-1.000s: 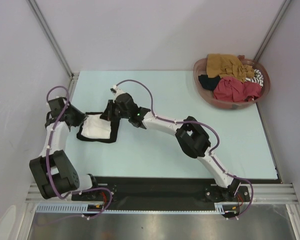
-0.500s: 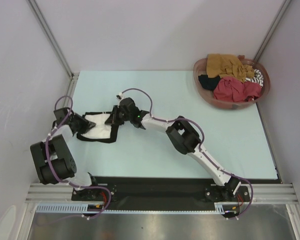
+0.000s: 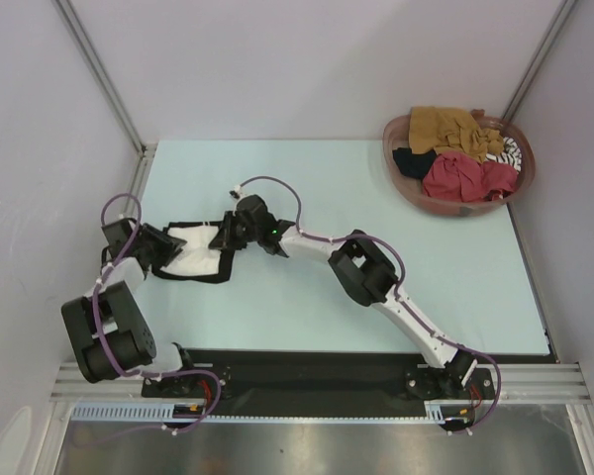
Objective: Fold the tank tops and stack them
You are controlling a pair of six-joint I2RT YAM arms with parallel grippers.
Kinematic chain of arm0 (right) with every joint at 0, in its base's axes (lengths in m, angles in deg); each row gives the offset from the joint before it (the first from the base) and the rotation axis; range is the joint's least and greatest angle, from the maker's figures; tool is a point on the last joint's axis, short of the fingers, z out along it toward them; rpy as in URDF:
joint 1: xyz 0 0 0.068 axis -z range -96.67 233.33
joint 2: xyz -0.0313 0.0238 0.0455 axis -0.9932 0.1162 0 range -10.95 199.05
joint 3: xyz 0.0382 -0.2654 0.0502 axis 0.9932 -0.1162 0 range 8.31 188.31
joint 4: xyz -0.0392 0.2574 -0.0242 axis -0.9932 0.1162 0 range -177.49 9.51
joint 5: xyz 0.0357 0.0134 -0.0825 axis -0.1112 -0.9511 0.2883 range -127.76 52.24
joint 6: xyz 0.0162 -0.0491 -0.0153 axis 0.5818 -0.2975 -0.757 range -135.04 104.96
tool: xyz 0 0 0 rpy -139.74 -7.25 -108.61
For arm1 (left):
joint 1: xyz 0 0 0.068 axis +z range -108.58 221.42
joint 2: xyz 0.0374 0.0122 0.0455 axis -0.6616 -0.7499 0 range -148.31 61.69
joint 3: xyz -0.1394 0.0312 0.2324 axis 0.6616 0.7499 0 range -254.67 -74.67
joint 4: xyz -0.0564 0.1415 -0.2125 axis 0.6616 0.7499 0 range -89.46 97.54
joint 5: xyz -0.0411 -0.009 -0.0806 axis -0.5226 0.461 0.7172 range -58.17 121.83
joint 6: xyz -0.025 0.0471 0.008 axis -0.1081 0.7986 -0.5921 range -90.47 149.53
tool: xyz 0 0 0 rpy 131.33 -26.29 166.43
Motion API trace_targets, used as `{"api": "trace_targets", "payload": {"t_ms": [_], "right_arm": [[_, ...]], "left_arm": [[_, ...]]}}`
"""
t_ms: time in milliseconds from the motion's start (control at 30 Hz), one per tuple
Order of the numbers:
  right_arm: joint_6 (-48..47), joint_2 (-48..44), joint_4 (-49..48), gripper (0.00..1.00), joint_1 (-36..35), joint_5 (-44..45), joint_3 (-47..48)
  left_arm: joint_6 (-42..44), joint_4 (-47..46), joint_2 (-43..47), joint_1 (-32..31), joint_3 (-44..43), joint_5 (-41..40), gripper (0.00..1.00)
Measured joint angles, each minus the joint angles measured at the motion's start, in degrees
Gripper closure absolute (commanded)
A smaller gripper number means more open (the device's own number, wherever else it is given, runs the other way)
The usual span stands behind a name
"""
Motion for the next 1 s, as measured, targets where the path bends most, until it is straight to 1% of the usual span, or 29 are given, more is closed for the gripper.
{"api": "trace_targets", "payload": {"t_ms": [100, 267, 400, 567, 733, 867, 1000], "right_arm": [[-1.64, -2.86, -0.33, 1.0, -0.42, -0.11, -3.26], [-4.44, -9.31, -2.54, 1.0, -2.05, -0.81, -10.14], [-5.22, -11.37, -4.59, 1.0, -3.19, -3.04, -10.82], [-4.66, -10.86, -5.86, 1.0, -4.0, -5.22, -10.71], [-3.23, -7.1, -6.14, 1.0, -3.98, -6.32, -9.01], [-2.64, -3.89, -4.68, 1.0, -3.87, -6.62, -7.54], [-2.69, -3.5, -2.95, 1.0, -3.82, -6.75, -6.88]], "left_arm": [[0.37, 1.81, 2.86, 0.04, -1.27, -0.57, 0.6], [0.52, 3.34, 3.23, 0.09, -6.34, -0.98, 0.61], [0.61, 3.69, 2.36, 0.11, -8.92, -0.98, 0.61], [0.66, 4.11, -1.18, 0.11, -9.4, -0.5, 0.62], [0.42, 3.13, -6.01, 0.15, -9.22, 0.72, 0.62], [0.26, 1.49, -8.35, 0.15, -9.18, 1.53, 0.62], [-0.04, -0.7, -10.45, 0.15, -9.18, 1.75, 0.61]]}}
